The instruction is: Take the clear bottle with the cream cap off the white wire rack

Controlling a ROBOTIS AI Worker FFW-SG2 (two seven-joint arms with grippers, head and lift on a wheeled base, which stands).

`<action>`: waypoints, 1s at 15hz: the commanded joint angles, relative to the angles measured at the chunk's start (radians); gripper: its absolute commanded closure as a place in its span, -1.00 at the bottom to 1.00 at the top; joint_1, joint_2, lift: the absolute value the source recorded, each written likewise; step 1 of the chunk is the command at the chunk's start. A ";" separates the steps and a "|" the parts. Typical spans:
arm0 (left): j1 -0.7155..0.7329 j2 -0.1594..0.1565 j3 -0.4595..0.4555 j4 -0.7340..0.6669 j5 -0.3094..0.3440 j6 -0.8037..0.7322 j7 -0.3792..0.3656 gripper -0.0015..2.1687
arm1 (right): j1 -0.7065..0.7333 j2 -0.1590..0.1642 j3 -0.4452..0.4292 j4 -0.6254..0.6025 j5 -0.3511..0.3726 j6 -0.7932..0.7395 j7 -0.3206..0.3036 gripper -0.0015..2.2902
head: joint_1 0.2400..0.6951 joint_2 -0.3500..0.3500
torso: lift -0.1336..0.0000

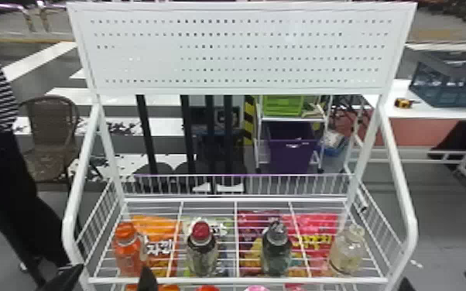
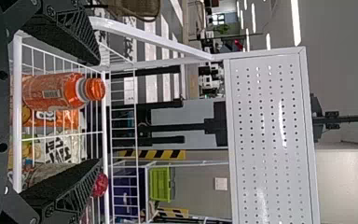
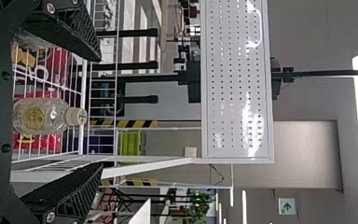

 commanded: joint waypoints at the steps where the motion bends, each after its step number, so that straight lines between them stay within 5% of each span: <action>1: 0.003 0.000 0.000 0.001 0.000 0.000 -0.001 -0.87 | 0.004 0.001 -0.002 -0.003 0.000 0.000 0.000 -0.91 | 0.14 0.00 | 1.00; 10: 0.011 0.003 0.001 -0.012 -0.005 0.000 0.001 -0.87 | 0.014 0.003 -0.005 0.002 0.003 -0.003 0.002 -0.91 | 0.14 0.00 | 1.00; 15: 0.014 0.003 -0.002 -0.008 -0.005 0.009 -0.001 -0.87 | -0.159 0.007 0.021 0.286 0.035 -0.056 0.002 -0.91 | 0.14 0.00 | 1.00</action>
